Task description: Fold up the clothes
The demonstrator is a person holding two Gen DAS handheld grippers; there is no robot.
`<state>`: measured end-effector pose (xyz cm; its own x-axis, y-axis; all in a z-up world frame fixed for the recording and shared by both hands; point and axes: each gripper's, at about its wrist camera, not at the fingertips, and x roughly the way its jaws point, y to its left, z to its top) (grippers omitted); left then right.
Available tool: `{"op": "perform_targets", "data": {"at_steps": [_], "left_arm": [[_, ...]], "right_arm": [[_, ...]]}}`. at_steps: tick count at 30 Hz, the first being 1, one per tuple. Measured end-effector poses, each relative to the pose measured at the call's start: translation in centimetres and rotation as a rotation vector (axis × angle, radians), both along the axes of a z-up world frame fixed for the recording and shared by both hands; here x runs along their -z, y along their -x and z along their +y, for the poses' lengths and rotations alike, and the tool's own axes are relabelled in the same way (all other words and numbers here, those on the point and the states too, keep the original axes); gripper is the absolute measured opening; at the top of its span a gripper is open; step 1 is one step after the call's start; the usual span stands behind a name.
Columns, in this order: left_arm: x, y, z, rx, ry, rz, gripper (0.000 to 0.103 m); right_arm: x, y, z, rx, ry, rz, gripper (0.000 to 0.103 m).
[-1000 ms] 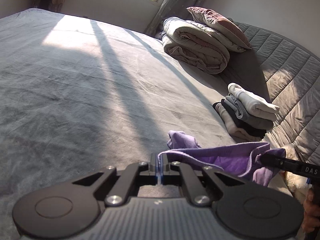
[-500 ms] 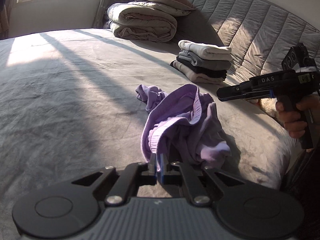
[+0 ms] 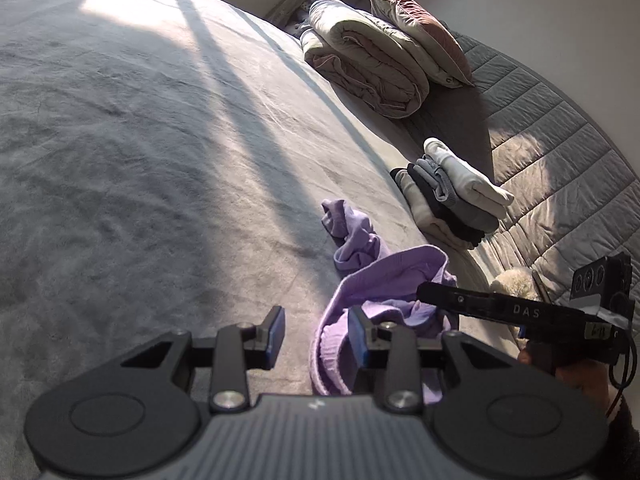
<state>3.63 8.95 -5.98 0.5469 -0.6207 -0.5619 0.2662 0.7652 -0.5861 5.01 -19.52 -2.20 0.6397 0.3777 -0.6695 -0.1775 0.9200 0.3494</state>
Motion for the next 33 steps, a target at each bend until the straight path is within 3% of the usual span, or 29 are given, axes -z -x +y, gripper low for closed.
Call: {"op": "perform_targets", "data": {"at_steps": [2,4,10,17,23,24,25,31,32,33], "left_arm": [[0.4,-0.4,-0.9,0.002,-0.027,0.012,0.034],[0.6,-0.5,-1.7,0.004,-0.061,0.017,0.034],[0.7,-0.4,-2.9,0.034,-0.109,0.010,0.034],[1.3,0.3,-4.4,0.061,-0.196,0.002,0.034],[1.2,1.5,-5.3,0.109,-0.219,0.009,0.034],[1.2,1.7,-5.4,0.113,-0.219,0.013,0.034],[1.2,1.9,-5.5,0.118,-0.218,0.018,0.034],[1.4,2.8,-6.2,0.106,-0.202,0.065,0.033],[1.5,2.8,-6.4,0.101,-0.210,0.064,0.033],[1.5,2.9,-6.6,0.100,-0.217,0.066,0.024]], "right_arm": [[0.3,-0.1,0.2,0.007,0.030,-0.003,0.009],[0.3,0.1,0.1,-0.002,0.042,-0.006,0.004],[-1.5,3.1,-1.4,-0.047,0.080,-0.049,0.003],[-1.3,4.7,-4.5,-0.003,0.103,-0.037,0.003],[0.1,4.4,-6.0,0.022,0.105,0.018,0.005],[0.2,4.4,-5.8,0.021,0.109,0.015,0.006],[0.2,4.3,-5.6,0.017,0.114,0.010,0.015],[-0.3,3.7,-4.6,0.023,0.181,-0.051,0.016],[-0.3,3.4,-4.5,0.034,0.183,-0.058,0.016],[-0.2,3.1,-4.5,0.044,0.185,-0.065,0.016]]}}
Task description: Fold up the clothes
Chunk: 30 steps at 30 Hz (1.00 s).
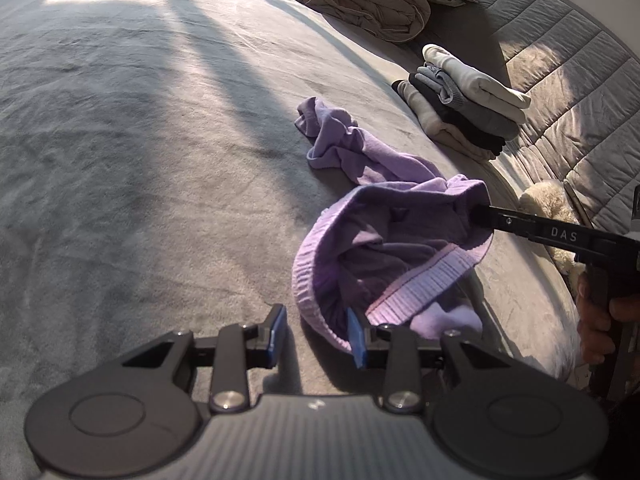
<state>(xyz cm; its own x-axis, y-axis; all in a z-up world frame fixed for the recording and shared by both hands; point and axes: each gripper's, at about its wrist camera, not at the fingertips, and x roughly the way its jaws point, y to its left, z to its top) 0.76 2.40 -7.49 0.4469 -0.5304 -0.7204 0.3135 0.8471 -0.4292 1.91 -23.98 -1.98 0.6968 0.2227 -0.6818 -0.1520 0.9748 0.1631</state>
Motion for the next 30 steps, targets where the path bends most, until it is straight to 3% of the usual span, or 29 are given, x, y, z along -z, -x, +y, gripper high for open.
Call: {"op": "perform_targets", "data": {"at_steps": [1,3,9,12,13,14,15,21,30], "left_arm": [[0.1,0.0,-0.2,0.005,-0.005,0.004,0.011],[0.1,0.1,-0.4,0.008,-0.013,0.004,0.003],[-0.8,1.1,0.2,0.018,-0.021,-0.020,0.002],[-1.7,1.7,0.8,0.027,-0.020,-0.046,0.002],[-2.1,1.9,1.2,0.027,-0.014,-0.054,0.002],[-2.5,2.1,1.7,0.027,-0.005,-0.063,0.002],[-2.8,2.3,2.1,0.027,0.005,-0.072,0.002],[-5.4,3.2,5.4,-0.017,0.078,-0.135,0.002],[-9.1,3.3,14.2,-0.251,0.215,-0.230,0.002]], "right_arm": [[0.0,-0.3,0.1,0.010,-0.004,-0.004,0.016],[0.1,-0.8,0.4,0.024,-0.015,-0.022,0.016],[0.0,-2.0,2.0,0.035,0.043,-0.064,0.019],[0.0,-2.1,2.9,0.035,0.096,-0.088,0.028],[-0.2,-2.2,3.1,0.032,0.102,-0.086,0.027],[-0.3,-2.4,3.3,0.030,0.107,-0.085,0.009],[-0.5,-2.5,3.4,0.027,0.111,-0.084,0.002],[-4.4,-3.4,6.8,-0.016,0.127,-0.187,0.002],[-9.6,-9.0,17.6,-0.148,0.116,-0.305,0.002]]}}
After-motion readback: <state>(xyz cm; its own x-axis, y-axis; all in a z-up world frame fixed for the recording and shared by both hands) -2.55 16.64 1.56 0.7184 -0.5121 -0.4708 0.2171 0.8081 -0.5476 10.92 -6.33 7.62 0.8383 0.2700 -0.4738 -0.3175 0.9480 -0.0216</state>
